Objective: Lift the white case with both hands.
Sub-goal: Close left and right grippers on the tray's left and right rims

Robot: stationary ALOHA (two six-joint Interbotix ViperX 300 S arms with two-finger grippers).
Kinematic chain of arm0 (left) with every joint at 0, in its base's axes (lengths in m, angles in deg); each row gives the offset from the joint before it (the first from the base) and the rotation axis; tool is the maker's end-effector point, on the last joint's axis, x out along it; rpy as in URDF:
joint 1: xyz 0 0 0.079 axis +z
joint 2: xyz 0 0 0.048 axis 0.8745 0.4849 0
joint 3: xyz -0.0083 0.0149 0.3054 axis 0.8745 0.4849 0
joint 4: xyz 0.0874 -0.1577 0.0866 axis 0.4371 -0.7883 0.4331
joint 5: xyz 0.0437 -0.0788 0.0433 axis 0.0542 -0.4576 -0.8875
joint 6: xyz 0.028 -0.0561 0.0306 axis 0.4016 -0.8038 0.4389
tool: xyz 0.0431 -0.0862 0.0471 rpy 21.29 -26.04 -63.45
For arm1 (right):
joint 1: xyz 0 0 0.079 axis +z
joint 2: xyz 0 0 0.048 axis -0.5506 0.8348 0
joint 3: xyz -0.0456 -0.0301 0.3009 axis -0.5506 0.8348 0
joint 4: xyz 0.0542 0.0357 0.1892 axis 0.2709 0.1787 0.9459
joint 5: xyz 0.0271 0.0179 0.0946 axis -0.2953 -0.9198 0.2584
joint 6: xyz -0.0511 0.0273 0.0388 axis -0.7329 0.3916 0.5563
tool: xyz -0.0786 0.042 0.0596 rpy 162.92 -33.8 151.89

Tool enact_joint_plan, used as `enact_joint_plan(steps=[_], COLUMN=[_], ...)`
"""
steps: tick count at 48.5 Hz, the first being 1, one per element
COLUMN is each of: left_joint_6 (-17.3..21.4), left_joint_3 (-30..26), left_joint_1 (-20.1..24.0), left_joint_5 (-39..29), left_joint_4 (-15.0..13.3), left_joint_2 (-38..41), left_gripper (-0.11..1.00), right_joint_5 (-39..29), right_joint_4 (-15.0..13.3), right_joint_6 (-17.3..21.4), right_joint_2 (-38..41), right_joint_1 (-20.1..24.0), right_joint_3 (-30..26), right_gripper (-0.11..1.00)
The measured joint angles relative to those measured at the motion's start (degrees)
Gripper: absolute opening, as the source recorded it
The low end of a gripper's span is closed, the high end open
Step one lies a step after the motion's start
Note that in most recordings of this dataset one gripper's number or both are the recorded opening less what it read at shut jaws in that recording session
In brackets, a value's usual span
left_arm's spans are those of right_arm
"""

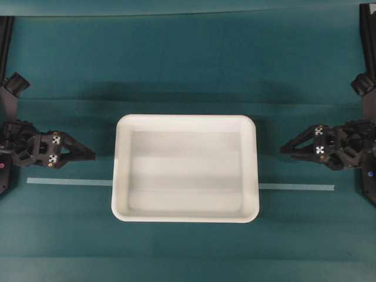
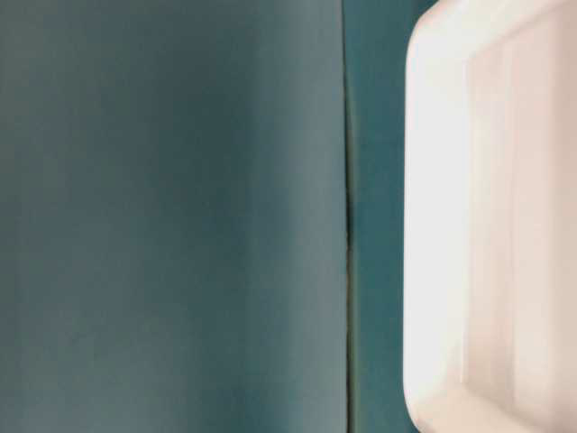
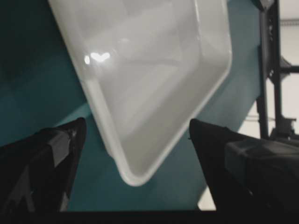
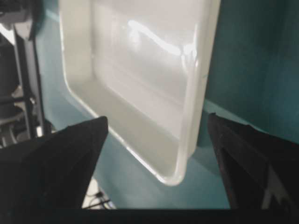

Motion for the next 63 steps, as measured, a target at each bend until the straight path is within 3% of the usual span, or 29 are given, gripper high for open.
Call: enact_joint_plan(steps=[20, 37, 63], left_joint_6=[0.3, 0.4, 1.0], left_joint_3=[1.3, -1.5, -6.7], left_joint_1=[0.7, 0.7, 0.8], left_joint_5=[14.5, 17.3, 18.0], left_joint_4=[0.2, 0.2, 0.0], left_joint_2=[14.6, 23.3, 30.1], left_gripper=[0.95, 0.95, 0.93], right_joint_5=[14.4, 23.1, 24.2], right_joint_4=[0.0, 0.1, 0.1], right_joint_6=[1.7, 3.3, 4.3], right_joint_2=[17.6, 30.1, 34.5], right_joint_1=[1.7, 4.6, 4.7], right_joint_3=[-1.1, -4.7, -7.6], right_gripper=[0.91, 0.91, 0.91])
